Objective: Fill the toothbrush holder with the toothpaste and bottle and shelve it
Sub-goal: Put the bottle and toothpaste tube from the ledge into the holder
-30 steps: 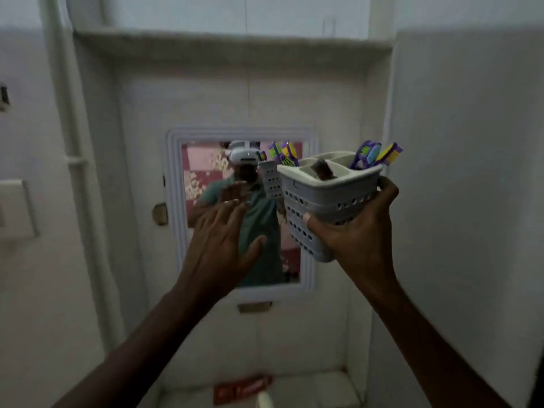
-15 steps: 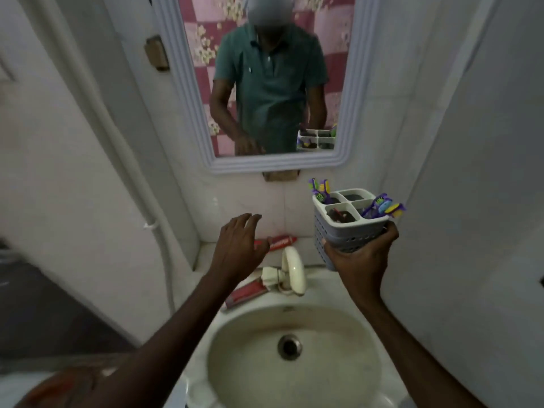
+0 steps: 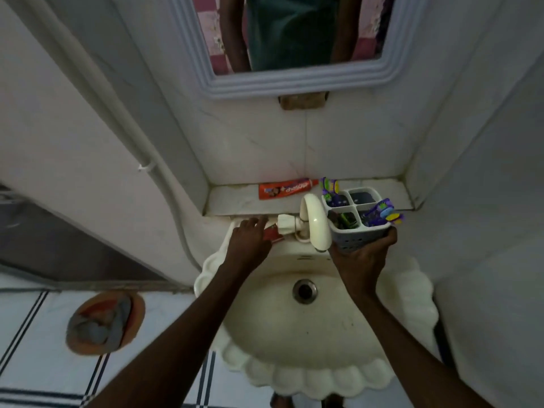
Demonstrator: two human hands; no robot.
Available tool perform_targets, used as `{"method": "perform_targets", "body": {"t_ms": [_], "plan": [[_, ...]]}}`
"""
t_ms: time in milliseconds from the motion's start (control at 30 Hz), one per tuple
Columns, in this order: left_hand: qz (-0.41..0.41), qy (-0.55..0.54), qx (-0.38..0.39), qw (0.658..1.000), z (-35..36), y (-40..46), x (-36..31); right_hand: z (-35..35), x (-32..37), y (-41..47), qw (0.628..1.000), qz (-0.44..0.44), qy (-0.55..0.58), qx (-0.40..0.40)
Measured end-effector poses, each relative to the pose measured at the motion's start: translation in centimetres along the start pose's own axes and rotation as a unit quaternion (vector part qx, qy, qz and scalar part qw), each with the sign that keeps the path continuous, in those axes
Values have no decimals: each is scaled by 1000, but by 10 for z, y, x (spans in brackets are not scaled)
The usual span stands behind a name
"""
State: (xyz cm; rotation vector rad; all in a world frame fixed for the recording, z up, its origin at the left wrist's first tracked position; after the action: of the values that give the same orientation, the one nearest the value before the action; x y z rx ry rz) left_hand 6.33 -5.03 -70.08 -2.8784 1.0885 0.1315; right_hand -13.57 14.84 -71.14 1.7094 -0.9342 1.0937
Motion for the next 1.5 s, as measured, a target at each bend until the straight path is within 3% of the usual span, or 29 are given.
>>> {"method": "perform_targets", "body": {"t_ms": [167, 333, 467, 633, 700, 800, 933, 1033, 1200, 1500], "plan": [[-17, 38, 29, 999, 28, -3, 19, 5, -16, -10, 1000, 9, -23, 8], [-35, 55, 10, 998, 33, -2, 25, 2, -22, -17, 999, 7, -38, -12], [-63, -4, 6, 998, 15, -8, 36, 3, -27, -16, 999, 26, -35, -13], [-141, -158, -91, 973, -53, -18, 59, 4, -24, -16, 999, 28, -21, -14], [-103, -201, -119, 967, -95, -11, 44, 3, -23, -17, 999, 26, -16, -15], [10, -219, -95, 971, -156, 4, -9, 4, -26, -17, 1000, 28, -4, -11], [194, -87, -9, 977, -187, 17, -106, 3, -27, -15, 1000, 26, -6, -14], [264, 44, 41, 963, -167, 26, -159, 1, -22, -16, 999, 5, -39, -10], [303, 143, 56, 941, -124, 38, -203, 1, -21, -15, 1000, 1, -23, -1], [247, 106, 50, 962, -104, 40, -208, 0, -21, -15, 1000, 11, -6, 4]]}}
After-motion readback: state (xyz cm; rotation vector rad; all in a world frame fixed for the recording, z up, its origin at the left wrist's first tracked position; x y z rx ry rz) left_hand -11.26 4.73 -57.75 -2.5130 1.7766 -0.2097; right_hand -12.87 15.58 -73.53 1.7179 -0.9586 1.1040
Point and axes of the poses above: each hand's wrist, its own y-axis towards the middle knuckle, its own z-axis out of the palm, x = y × z, the point moved 10 cm from there along y, towards the middle knuckle, and after that the axes turned 7 degrees about y, right-handed, at the moved point
